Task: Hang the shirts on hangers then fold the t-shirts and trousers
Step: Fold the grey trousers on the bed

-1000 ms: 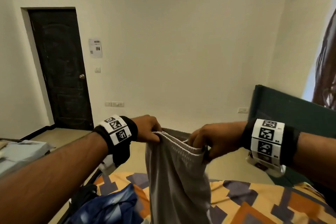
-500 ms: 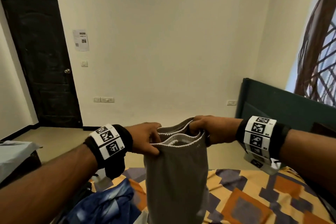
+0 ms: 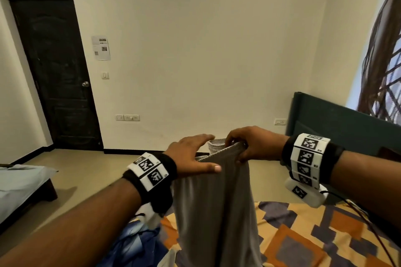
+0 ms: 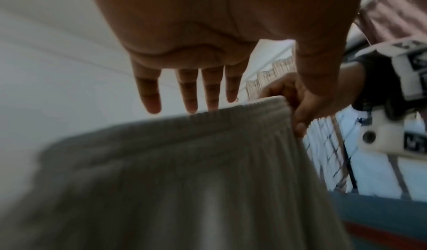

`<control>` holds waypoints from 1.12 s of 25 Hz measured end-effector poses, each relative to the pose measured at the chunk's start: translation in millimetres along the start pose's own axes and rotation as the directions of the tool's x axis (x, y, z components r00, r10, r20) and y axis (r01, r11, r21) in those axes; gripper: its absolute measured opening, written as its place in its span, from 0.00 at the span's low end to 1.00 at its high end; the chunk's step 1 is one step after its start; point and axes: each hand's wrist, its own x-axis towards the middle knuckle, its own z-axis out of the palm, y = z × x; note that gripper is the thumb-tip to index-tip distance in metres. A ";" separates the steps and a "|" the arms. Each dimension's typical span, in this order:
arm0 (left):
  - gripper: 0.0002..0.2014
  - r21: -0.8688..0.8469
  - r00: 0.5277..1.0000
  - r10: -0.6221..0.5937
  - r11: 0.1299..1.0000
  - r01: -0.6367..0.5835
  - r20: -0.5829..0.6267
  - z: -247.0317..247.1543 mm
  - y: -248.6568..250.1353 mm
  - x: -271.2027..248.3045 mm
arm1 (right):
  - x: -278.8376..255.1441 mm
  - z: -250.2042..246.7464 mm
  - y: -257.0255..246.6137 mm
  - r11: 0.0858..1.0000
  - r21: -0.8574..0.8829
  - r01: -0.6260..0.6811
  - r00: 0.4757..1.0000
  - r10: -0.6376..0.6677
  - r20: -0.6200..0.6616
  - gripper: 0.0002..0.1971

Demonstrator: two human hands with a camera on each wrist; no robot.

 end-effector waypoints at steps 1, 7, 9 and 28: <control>0.44 -0.110 1.000 0.003 0.994 -0.003 -0.005 5.2 15.6 10.3 | 1.0 -1.1 -2.0 0.999 0.016 0.029 0.999 -0.029 -0.037 0.19; 0.20 -0.351 0.992 0.017 0.934 -0.061 -0.126 8.6 43.8 49.4 | -9.0 -32.2 13.8 0.995 0.000 -0.098 0.987 0.097 0.132 0.14; 0.21 -0.198 0.991 0.085 0.975 -0.104 -0.104 1.5 43.4 50.2 | -16.4 -42.3 21.5 0.985 0.032 -0.172 0.932 0.152 0.329 0.13; 0.16 0.411 0.967 0.056 0.898 -0.157 0.248 -66.7 71.2 36.9 | -10.6 5.6 78.6 0.943 0.329 0.045 0.953 -0.139 0.268 0.21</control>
